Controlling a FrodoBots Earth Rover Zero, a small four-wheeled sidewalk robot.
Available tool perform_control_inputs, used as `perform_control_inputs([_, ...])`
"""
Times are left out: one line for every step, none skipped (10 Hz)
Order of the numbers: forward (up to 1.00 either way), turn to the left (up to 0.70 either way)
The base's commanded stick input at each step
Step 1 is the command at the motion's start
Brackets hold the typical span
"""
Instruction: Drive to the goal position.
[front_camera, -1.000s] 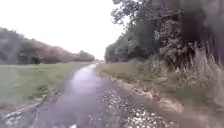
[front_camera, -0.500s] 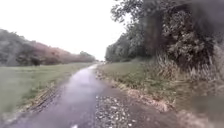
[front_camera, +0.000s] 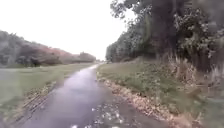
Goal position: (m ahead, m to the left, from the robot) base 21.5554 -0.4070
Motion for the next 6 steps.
perform_control_inputs([1.00,0.40])
perform_control_inputs([1.00,0.40])
perform_control_inputs([1.00,0.03])
perform_control_inputs([1.00,0.03])
perform_control_inputs([1.00,0.02])
perform_control_inputs([1.00,0.00])
